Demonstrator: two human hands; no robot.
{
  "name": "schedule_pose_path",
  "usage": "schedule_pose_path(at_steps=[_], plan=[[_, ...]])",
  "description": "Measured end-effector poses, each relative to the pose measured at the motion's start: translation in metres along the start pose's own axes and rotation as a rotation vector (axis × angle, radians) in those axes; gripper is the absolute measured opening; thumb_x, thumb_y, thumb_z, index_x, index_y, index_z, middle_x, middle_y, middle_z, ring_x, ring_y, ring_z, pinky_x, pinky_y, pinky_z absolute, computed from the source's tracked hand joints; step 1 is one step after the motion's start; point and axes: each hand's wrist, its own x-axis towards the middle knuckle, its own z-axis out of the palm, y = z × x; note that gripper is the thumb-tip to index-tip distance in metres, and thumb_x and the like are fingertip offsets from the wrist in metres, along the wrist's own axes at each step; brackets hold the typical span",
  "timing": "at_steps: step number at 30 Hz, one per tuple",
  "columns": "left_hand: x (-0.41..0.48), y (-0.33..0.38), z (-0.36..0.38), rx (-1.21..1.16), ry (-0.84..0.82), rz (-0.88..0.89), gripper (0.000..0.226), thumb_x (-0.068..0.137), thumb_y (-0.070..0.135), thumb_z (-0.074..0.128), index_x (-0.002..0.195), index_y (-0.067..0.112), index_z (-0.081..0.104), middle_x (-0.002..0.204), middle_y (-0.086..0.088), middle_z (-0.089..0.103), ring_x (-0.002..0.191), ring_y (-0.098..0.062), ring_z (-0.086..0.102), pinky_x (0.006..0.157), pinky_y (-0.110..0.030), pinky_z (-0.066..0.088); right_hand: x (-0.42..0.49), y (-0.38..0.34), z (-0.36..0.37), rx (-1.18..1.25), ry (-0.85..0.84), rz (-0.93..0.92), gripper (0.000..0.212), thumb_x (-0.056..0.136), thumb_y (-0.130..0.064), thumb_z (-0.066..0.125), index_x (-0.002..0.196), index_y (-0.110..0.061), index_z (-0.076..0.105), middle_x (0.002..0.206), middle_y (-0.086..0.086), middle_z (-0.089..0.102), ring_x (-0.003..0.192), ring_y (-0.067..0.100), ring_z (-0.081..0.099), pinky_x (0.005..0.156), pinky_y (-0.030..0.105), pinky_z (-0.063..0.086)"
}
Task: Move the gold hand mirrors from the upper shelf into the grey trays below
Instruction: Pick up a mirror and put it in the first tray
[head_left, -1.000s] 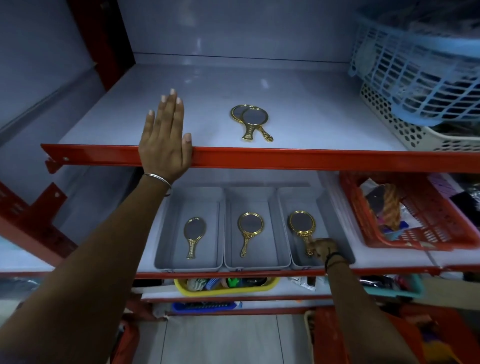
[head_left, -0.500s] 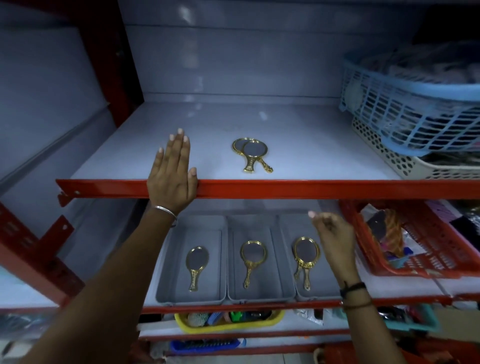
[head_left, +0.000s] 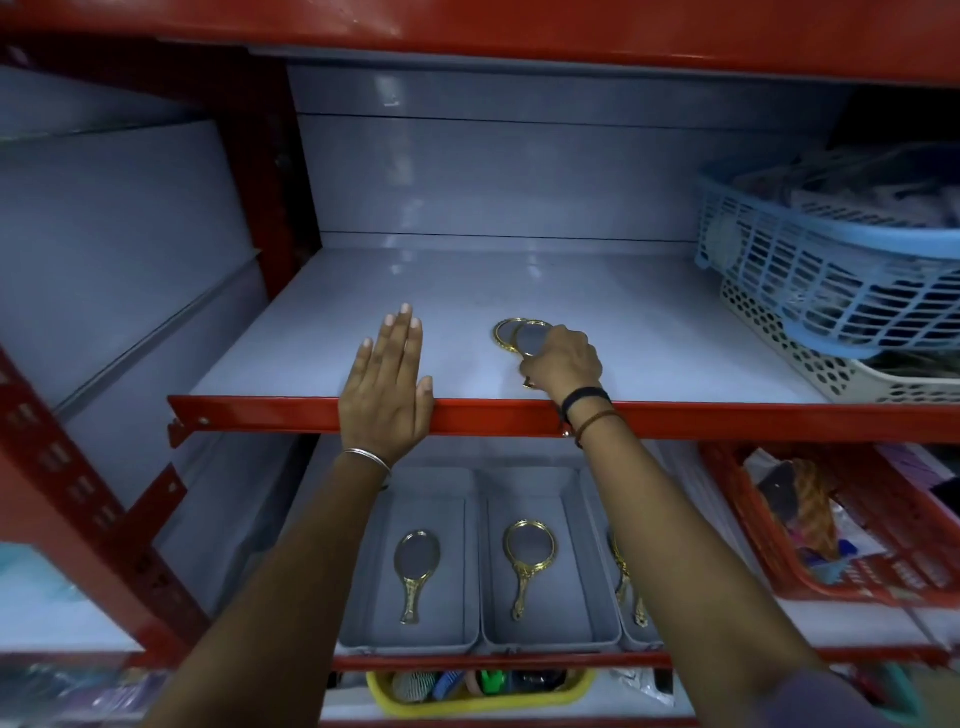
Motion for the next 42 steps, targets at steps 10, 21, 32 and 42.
schedule_pose_path(at_steps=[10,21,32,42], plan=[[-0.001,-0.001,0.002,-0.024,0.022,0.010,0.060,0.088,0.028,0.032,0.142,0.002,0.035,0.150,-0.014,0.040,0.140,-0.021,0.027,0.116,-0.031,0.015,0.000,0.018,-0.026,0.767,-0.238,0.162,0.008,0.084,-0.005,0.064,0.089,-0.004,0.058,0.060,0.006,0.048,0.032,0.006,0.040,0.030,0.010,0.033],[0.002,0.001,-0.003,-0.044,0.035,0.020,0.059,0.090,0.028,0.032,0.142,0.001,0.036,0.149,-0.014,0.042,0.138,-0.024,0.038,0.114,-0.035,0.023,-0.135,0.067,-0.043,0.940,-0.636,0.002,0.009,0.087,-0.015,0.060,0.081,-0.015,0.067,0.055,-0.010,0.057,0.039,-0.001,0.043,0.031,0.007,0.028],[0.001,0.002,-0.002,-0.048,0.040,0.016,0.060,0.089,0.028,0.034,0.142,0.000,0.038,0.149,-0.015,0.041,0.139,-0.026,0.039,0.115,-0.032,0.018,-0.131,0.096,0.156,0.684,-0.879,0.276,0.023,0.088,0.000,0.059,0.067,-0.009,0.062,0.047,-0.003,0.058,0.039,0.003,0.049,0.036,0.010,0.039],[0.001,-0.002,0.006,-0.001,0.079,0.023,0.060,0.089,0.029,0.033,0.141,0.000,0.039,0.149,-0.015,0.042,0.140,-0.026,0.038,0.118,-0.018,-0.012,-0.103,0.090,0.283,0.402,-0.807,0.411,0.035,0.084,-0.002,0.065,0.051,-0.008,0.055,0.030,-0.001,0.052,0.038,0.013,0.052,0.043,0.020,0.044]])
